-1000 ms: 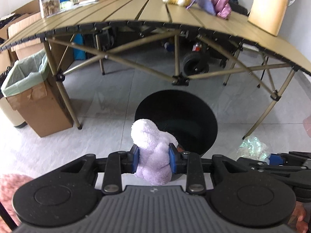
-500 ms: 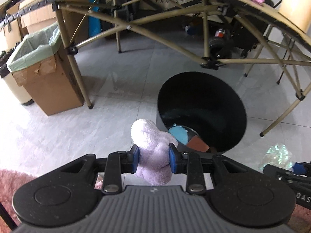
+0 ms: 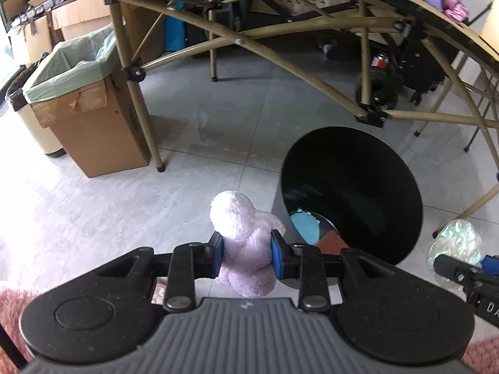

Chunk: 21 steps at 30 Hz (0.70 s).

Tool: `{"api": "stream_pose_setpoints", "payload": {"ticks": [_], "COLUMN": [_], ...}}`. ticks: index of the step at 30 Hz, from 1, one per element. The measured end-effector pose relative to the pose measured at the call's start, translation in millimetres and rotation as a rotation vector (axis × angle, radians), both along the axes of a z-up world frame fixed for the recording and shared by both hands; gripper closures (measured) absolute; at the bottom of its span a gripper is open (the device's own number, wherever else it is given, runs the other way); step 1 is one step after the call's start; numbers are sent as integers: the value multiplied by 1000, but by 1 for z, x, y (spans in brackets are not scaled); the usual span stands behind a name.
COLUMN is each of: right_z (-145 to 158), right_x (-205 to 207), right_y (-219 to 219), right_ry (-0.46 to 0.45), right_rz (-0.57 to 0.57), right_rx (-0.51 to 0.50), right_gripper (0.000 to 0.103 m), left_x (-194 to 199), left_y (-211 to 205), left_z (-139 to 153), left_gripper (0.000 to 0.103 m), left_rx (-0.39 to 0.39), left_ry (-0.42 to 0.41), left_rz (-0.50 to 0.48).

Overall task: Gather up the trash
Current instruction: 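Carry the lavender plush and iridescent bag off the table over the black bin with both tools, then lower the right tool into the bin and open it to drop the bag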

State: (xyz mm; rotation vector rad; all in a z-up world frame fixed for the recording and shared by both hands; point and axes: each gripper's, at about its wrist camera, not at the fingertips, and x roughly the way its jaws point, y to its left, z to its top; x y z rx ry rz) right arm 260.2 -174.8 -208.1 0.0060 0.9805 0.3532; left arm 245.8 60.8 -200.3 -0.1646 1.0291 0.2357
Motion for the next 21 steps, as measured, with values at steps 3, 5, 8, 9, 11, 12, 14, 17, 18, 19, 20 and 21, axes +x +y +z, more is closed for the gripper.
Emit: {"api": "stream_pose_setpoints", "payload": {"ticks": [3,5,8,9,11,12,14,17,18,19,20,21], "right_z": [1,2,4,5,4,4,2,-1,-3,-5,-6,-9], "right_x": [11,18,28,32,40,44,51,63,66,69,72,76], "right_y": [6,10,16,18,22,24,29,38,41,44,47,50], "right_ry": [-7,-7,-16,-17,-17,-16,-12,-2,3,7,10,17], "right_rz": [8,12,21,23,28,30,33,43,47,49,53,56], "right_rx": [8,20,25,28,30,29,27,25,22,19,16,13], "right_gripper": [61,61,61,61,61,61,61,61,61,61,61,61], "left_x": [7,12,20,23,26,27,28,31,33,35,36,39], "left_y": [4,7,9,9,10,10,12,15,17,18,19,21], "left_z": [-1,-2,-3,-3,-3,-3,0,2,2,2,2,2], "left_gripper": [72,72,72,72,72,72,72,72,72,72,72,72], "left_rx": [4,6,7,8,8,5,-1,-5,-9,-9,-6,-3], "left_ry": [2,1,-3,-3,-1,-4,-16,-26,-27,-27,-27,-25], "left_rz": [20,29,37,39,43,46,51,62,68,73,78,85]}}
